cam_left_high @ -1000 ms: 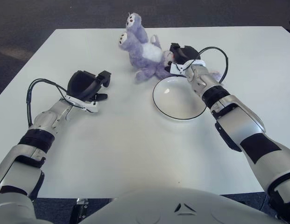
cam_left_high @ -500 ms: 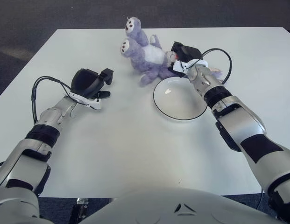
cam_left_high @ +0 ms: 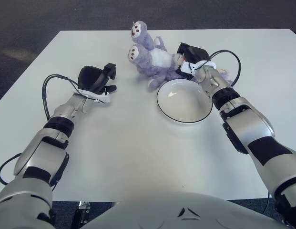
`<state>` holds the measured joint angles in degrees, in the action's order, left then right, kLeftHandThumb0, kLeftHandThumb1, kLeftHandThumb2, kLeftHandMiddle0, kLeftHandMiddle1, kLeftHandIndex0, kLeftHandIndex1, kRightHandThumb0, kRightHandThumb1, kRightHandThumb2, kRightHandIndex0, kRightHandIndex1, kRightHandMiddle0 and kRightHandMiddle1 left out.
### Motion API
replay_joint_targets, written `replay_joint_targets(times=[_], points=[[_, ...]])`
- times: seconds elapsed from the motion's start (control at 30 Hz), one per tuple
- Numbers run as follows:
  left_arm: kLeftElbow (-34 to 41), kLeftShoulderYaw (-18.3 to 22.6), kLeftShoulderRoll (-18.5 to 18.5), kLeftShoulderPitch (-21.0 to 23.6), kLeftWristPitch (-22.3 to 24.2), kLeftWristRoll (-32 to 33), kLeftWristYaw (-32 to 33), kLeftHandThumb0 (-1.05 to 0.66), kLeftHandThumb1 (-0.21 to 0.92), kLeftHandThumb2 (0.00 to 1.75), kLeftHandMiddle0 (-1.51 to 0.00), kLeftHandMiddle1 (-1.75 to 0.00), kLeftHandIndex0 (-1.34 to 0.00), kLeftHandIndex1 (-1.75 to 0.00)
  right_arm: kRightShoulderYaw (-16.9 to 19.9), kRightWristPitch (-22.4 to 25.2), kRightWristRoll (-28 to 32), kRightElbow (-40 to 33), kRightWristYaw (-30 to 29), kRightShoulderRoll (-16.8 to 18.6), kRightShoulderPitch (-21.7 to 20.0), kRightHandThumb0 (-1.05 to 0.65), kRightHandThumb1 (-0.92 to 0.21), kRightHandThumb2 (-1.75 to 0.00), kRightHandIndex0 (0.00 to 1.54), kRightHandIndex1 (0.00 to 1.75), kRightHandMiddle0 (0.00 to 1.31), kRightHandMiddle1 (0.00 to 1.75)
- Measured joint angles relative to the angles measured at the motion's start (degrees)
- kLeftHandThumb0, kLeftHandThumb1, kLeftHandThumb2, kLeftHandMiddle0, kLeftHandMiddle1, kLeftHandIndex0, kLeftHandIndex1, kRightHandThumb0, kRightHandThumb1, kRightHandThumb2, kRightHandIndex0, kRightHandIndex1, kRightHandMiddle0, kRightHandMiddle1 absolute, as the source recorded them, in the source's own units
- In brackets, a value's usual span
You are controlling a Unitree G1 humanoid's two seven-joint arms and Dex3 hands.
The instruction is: Put the doll into the plate.
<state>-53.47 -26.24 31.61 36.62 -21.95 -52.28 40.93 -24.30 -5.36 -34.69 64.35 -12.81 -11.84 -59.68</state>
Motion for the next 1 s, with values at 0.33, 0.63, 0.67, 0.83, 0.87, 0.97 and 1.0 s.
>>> replay_joint_targets(times=[0.33, 0.63, 0.67, 0.83, 0.87, 0.97, 1.0], points=[[-2.9, -1.1, -1.9, 1.3, 1.4, 1.4, 1.2, -0.45, 0.43, 1.18, -1.2, -1.75, -0.53, -1.75, 0.6, 0.0, 0.3, 0.1, 0.1, -1.6, 0.0, 0.0, -0.05, -1.57, 0.86, 1.58, 0.6, 1.75], [-4.8, -2.3, -2.9, 2.0, 1.9, 2.2, 3.8, -0.45, 0.43, 1.17, -1.22, -1.75, -0.52, -1.75, 1.1, -0.3, 0.2, 1.1, -2.3, -2.8, 0.0, 0.0, -0.07, -1.55, 0.85, 1.58, 0.59, 1.75], [-5.0, -2.5, -2.9, 2.1, 1.9, 2.3, 4.0, -0.45, 0.43, 1.18, -1.22, -1.75, -0.52, -1.75, 1.3, -0.3, 0.2, 1.2, -2.4, -2.9, 0.0, 0.0, -0.07, -1.55, 0.85, 1.58, 0.59, 1.75], [-6.1, -3.2, -3.5, 2.8, 1.9, 2.5, 4.8, -0.45, 0.43, 1.18, -1.23, -1.75, -0.53, -1.75, 1.8, -0.6, 0.3, 1.8, -3.2, -3.3, 0.0, 0.0, -0.07, -1.55, 0.85, 1.58, 0.58, 1.75], [-6.3, -3.3, -3.6, 2.9, 1.8, 2.6, 5.0, -0.45, 0.42, 1.18, -1.23, -1.75, -0.53, -1.75, 2.0, -0.6, 0.3, 1.8, -3.1, -3.4, 0.0, 0.0, -0.06, -1.55, 0.86, 1.56, 0.59, 1.75], [-6.9, -3.6, -3.9, 3.2, 1.6, 2.6, 5.5, -0.45, 0.42, 1.18, -1.23, -1.75, -0.53, -1.75, 3.1, 0.3, 1.2, 1.7, -2.5, -3.4, -0.1, 0.0, -0.04, -1.57, 0.89, 1.53, 0.6, 1.75], [-7.2, -3.8, -4.0, 3.4, 1.4, 2.6, 5.7, -0.45, 0.42, 1.18, -1.23, -1.75, -0.53, -1.75, 3.6, 0.8, 1.8, 1.5, -2.1, -3.4, -0.1, 0.0, -0.03, -1.57, 0.9, 1.52, 0.61, 1.75]])
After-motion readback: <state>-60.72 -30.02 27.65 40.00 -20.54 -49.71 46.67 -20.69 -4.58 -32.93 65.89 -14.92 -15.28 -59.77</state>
